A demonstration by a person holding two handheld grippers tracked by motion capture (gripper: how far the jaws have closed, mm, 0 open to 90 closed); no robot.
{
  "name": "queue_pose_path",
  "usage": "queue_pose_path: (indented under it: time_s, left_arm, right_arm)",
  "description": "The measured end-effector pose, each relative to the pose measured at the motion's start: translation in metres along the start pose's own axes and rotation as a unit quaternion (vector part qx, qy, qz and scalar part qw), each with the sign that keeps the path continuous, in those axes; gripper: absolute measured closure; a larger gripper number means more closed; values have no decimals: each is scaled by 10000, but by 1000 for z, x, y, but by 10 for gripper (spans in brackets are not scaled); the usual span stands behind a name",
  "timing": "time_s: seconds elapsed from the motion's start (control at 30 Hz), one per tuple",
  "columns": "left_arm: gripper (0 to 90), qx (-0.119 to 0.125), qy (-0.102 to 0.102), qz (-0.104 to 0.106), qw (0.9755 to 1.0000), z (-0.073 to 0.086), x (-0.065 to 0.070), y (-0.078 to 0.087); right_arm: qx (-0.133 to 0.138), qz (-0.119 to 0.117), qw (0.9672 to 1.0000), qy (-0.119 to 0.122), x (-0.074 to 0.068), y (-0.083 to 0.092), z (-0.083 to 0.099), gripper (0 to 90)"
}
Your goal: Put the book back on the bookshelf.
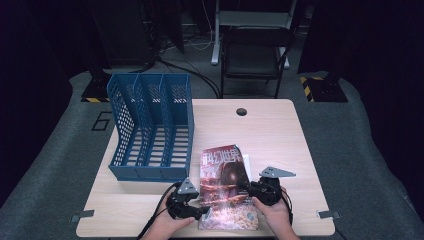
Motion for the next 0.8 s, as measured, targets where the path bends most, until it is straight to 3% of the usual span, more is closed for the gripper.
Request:
queue_pose_path:
  time_s: [0.33,0.5,0.6,0.8]
  left_arm:
    - [306,303,213,105,9993,-20,-12,0]
    - [310,490,500,356,9969,-30,-21,-2]
    - [318,638,709,499,9942,-35,-25,-4]
    - [318,669,756,567,9933,-38,-28,-5]
  right_arm:
    - [224,-75,9996,120,-7,14,-1,865]
    - [313,-125,9993,156,-8,18,-2,864]
    - [355,-179,9990,186,-10,21,-2,864]
    - [420,-256,9986,206,-14,24,-3,864]
Point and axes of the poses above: each handheld gripper's, and its own axes: y roughly backward along the jaws, z roughly out of its underside, x roughly to its right, the point moved 4 cm from there along -y, roughly forward along the jaws, and after that the axes turned 14 degrees about z, right-handed, at the moved point
